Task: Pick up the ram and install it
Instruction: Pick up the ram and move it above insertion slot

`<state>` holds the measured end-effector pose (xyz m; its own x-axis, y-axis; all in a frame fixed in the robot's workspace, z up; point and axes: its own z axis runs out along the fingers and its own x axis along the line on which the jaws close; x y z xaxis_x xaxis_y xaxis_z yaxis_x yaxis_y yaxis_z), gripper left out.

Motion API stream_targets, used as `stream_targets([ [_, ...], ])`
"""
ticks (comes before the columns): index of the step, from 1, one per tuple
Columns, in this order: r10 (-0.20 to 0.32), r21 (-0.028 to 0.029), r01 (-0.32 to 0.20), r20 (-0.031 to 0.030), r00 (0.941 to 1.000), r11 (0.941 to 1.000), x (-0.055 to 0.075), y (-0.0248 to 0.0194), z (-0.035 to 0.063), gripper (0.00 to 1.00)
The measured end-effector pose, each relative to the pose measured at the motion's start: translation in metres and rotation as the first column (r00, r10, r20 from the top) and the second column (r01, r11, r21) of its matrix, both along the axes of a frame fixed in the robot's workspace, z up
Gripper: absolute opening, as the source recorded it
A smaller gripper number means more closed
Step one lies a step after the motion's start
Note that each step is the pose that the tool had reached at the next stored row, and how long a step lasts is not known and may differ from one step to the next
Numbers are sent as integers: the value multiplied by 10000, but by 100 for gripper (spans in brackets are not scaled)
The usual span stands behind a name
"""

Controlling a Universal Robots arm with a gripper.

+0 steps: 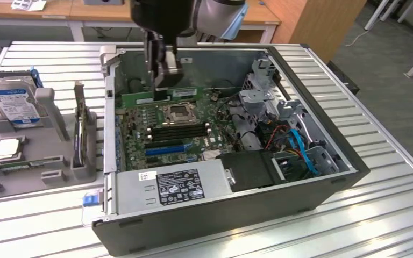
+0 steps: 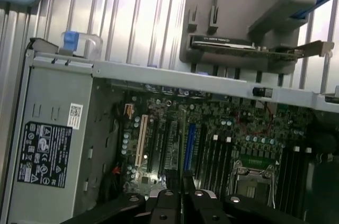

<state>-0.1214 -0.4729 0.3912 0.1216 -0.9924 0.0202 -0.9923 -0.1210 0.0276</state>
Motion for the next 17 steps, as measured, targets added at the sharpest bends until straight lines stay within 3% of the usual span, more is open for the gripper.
stream_targets([
  [7, 116, 0, -116, 0, 9999, 9999, 259, 0, 0, 13],
  [12, 130, 1, -130, 0, 9999, 9999, 267, 2, 0, 13],
  [17, 129, 0, -129, 0, 9999, 9999, 268, 149, 0, 13],
])
